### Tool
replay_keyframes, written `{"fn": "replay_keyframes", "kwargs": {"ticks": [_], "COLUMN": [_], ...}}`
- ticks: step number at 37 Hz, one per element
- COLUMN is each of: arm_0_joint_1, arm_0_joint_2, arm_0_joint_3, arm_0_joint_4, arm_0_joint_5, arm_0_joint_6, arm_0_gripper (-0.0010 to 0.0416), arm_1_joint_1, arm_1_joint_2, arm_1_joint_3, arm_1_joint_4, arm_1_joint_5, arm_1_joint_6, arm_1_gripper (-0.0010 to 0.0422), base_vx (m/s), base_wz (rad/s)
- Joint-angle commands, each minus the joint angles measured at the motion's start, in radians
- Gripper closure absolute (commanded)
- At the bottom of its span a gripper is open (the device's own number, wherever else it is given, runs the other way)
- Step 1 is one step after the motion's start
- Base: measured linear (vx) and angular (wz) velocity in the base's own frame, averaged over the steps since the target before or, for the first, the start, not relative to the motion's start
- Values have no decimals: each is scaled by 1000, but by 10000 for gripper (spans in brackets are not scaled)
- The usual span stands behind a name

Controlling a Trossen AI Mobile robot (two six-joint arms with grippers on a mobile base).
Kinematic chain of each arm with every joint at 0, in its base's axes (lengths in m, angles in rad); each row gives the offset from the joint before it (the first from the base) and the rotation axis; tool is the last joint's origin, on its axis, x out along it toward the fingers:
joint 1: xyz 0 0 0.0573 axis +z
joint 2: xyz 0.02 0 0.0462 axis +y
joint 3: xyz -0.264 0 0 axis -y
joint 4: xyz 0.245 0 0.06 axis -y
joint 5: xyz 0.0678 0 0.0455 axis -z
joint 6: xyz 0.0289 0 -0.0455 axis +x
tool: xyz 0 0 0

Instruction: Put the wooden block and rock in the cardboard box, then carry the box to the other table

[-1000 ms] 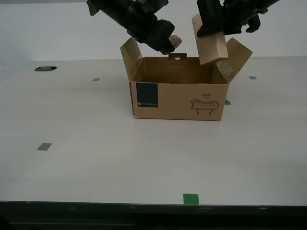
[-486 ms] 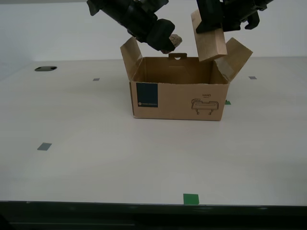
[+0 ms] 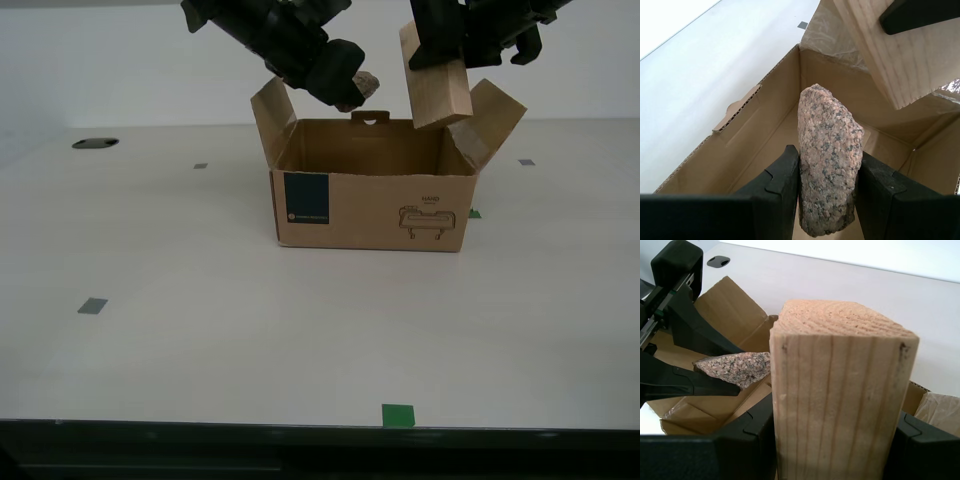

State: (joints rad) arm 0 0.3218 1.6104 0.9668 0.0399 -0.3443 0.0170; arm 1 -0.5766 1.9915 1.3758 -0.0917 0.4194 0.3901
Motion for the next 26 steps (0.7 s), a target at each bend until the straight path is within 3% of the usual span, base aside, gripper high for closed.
{"fn": "replay_keyframes", "kwargs": {"ticks": [1, 12, 17, 26], "arm_0_joint_1": [0, 0, 1, 1], "arm_0_joint_2": [0, 0, 0, 0], "arm_0_joint_3": [1, 1, 1, 1], "arm_0_joint_4": [4, 4, 4, 3], "arm_0_joint_5": [-1, -1, -1, -1], "arm_0_joint_6": [1, 3, 3, 11], "arm_0_gripper": [388, 292, 243, 152], "arm_1_joint_1": [-2, -2, -2, -2], "arm_1_joint_2": [-2, -2, -2, -2], "arm_1_joint_3": [1, 1, 1, 2], "arm_1_joint_4": [4, 3, 3, 3], "arm_1_joint_5": [-25, -34, -34, -35], "arm_1_joint_6": [-1, -1, -6, -68], "arm_1_gripper": [412, 396, 336, 211], "base_vx": [0, 0, 0, 0], "base_wz": [0, 0, 0, 0]}}
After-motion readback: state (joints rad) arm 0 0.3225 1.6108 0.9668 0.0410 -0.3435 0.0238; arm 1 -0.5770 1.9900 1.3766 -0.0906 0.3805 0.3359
